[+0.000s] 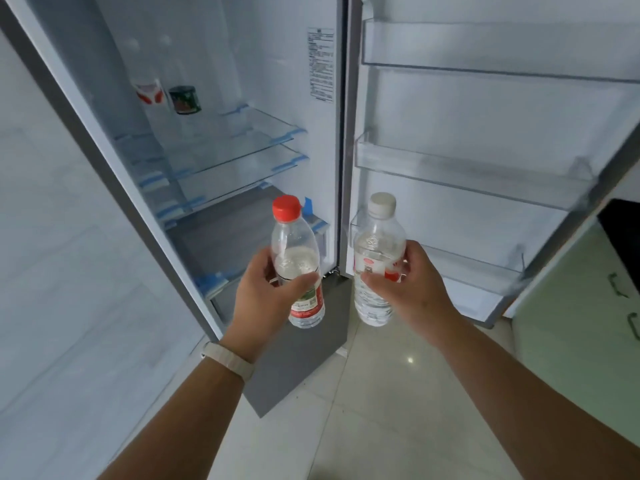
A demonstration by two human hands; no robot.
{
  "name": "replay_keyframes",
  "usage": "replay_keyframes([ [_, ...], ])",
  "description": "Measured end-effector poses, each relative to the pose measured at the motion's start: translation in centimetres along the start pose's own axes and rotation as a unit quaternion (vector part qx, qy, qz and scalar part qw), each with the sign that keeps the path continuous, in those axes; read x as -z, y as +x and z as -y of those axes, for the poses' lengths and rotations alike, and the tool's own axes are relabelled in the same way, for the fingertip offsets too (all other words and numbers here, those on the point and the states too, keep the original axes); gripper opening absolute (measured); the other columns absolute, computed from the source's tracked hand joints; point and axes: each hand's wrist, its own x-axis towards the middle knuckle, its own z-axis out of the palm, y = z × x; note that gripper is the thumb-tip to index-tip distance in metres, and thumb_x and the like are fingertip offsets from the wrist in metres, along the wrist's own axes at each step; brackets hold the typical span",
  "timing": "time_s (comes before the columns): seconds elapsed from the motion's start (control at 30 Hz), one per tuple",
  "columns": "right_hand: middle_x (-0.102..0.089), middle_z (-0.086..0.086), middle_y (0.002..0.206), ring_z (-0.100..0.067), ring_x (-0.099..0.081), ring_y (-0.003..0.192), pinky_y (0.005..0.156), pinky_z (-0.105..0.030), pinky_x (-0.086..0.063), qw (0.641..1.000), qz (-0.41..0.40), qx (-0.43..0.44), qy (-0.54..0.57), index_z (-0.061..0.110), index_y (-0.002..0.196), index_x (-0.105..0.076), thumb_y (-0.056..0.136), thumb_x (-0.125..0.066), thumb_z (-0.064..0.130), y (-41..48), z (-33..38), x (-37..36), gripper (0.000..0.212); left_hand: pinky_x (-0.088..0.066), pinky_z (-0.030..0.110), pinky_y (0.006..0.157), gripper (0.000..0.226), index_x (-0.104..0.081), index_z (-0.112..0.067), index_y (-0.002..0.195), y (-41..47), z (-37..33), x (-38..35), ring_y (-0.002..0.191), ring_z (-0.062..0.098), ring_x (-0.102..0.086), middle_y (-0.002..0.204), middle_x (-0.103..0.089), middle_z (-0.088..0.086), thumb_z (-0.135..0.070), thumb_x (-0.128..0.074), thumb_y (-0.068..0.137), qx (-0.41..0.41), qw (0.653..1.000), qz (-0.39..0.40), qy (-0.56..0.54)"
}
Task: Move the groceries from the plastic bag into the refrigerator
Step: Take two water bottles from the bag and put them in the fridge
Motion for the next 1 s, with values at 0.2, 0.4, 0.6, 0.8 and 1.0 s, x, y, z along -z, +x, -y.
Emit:
replay_keyframes([
  [0.2, -0.068, 0.014, 0.103, 0.0, -0.066, 0.092, 0.08, -0.027, -0.055, 0.999, 0.016, 0.029, 0.008, 0.031, 0.113, -0.053, 0.077, -0.082, 0.028, 5.0, 2.6, -5.0, 0.047, -0.053, 0.035, 0.092, 0.05, -0.055, -0.019, 0.122, 5.4, -0.2, 4.2, 0.099, 0.015, -0.067, 0.11, -0.068, -0.004, -0.024, -0.08, 0.078, -0.011, 1.0, -0.02, -0.006],
  [0.4, -0.067, 0.013, 0.101, 0.004, -0.066, 0.088, 0.072, -0.017, -0.053, 0.997, 0.043, 0.057, 0.001, 0.031, 0.112, -0.052, 0.077, -0.081, 0.027, 8.6, 4.2, -8.0, 0.045, -0.054, 0.038, 0.094, 0.047, -0.057, -0.022, 0.12, 8.6, 0.0, 6.9, 0.098, 0.014, -0.068, 0.107, -0.069, -0.006, -0.021, -0.08, 0.079, -0.013, 0.999, -0.05, -0.017],
  [0.6, -0.068, 0.01, 0.106, -0.008, -0.068, 0.095, 0.086, -0.038, -0.059, 0.995, 0.07, 0.074, 0.021, 0.029, 0.116, -0.053, 0.074, -0.083, 0.034, 13.6, 4.8, -10.5, 0.052, -0.052, 0.027, 0.081, 0.043, -0.059, -0.027, 0.114, 12.5, 0.0, 8.5, 0.091, 0.008, -0.07, 0.101, -0.071, -0.01, -0.022, -0.08, 0.077, -0.004, 0.996, -0.083, -0.016],
  [0.8, -0.067, 0.013, 0.102, 0.004, -0.066, 0.089, 0.074, -0.02, -0.055, 0.986, 0.112, 0.113, 0.054, 0.031, 0.114, -0.052, 0.078, -0.081, 0.03, 20.5, 6.4, -13.1, 0.046, -0.055, 0.031, 0.083, 0.042, -0.062, -0.022, 0.113, 18.0, -1.1, 9.6, 0.089, 0.01, -0.071, 0.099, -0.073, -0.006, -0.021, -0.081, 0.075, -0.001, 0.99, -0.14, -0.022],
  [1.0, -0.068, 0.015, 0.099, 0.004, -0.066, 0.087, 0.073, -0.018, -0.053, 0.971, 0.146, 0.16, 0.101, 0.034, 0.11, -0.053, 0.075, -0.082, 0.029, 28.3, 9.9, -15.5, 0.046, -0.056, 0.038, 0.085, 0.046, -0.065, -0.02, 0.11, 23.7, -3.4, 10.6, 0.093, 0.019, -0.072, 0.1, -0.075, 0.0, -0.022, -0.082, 0.067, -0.007, 0.977, -0.21, -0.027],
])
